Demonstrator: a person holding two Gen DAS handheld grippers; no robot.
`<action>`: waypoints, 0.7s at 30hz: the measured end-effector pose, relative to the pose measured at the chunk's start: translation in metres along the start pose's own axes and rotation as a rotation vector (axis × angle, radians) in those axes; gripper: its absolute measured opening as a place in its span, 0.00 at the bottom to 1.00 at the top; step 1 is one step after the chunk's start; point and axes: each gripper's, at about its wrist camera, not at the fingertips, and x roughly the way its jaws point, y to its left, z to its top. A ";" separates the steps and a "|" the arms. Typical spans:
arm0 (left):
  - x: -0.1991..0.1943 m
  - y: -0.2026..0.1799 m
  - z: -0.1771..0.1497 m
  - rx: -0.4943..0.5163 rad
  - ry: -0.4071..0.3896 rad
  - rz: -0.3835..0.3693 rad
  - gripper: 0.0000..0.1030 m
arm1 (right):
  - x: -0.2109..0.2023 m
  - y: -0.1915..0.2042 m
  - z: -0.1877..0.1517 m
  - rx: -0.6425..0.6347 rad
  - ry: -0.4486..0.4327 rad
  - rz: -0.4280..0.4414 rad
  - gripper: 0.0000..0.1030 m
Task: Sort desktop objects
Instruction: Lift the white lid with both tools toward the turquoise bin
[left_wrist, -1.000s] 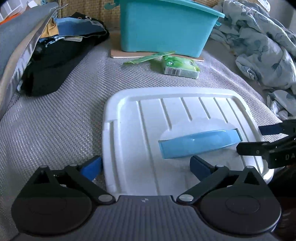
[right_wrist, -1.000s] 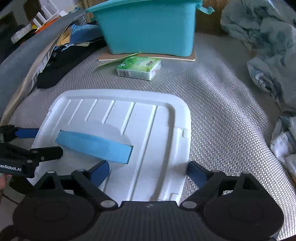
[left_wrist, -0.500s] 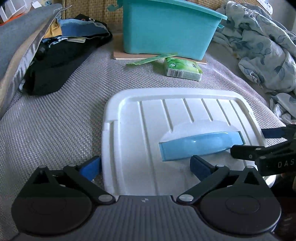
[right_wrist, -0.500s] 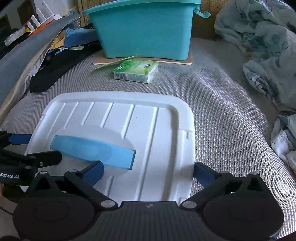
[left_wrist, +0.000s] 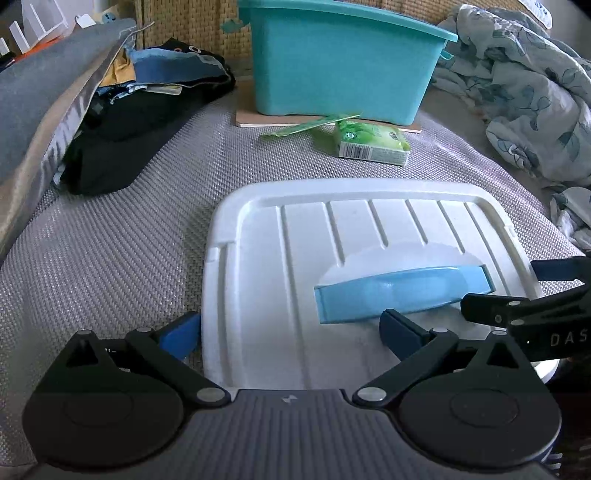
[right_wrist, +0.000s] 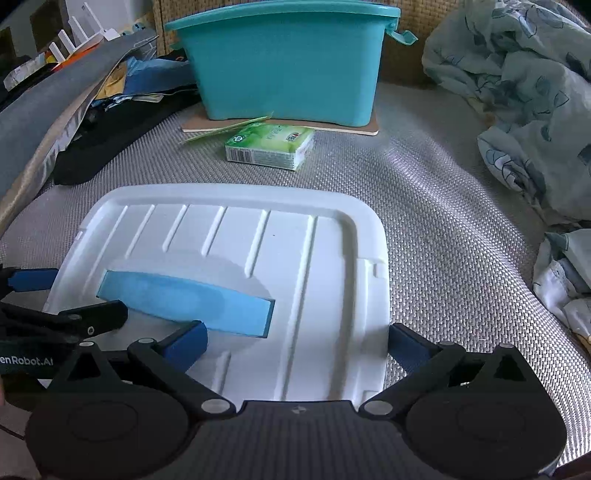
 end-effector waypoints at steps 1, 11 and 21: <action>0.000 0.000 0.000 0.000 0.003 0.002 1.00 | 0.000 0.000 0.000 -0.001 0.002 -0.002 1.00; -0.004 -0.003 0.000 0.001 0.005 0.015 1.00 | -0.004 0.004 0.001 -0.009 0.006 -0.017 1.00; -0.011 -0.006 0.003 0.011 -0.030 0.027 1.00 | -0.012 0.006 0.004 -0.029 -0.032 -0.028 1.00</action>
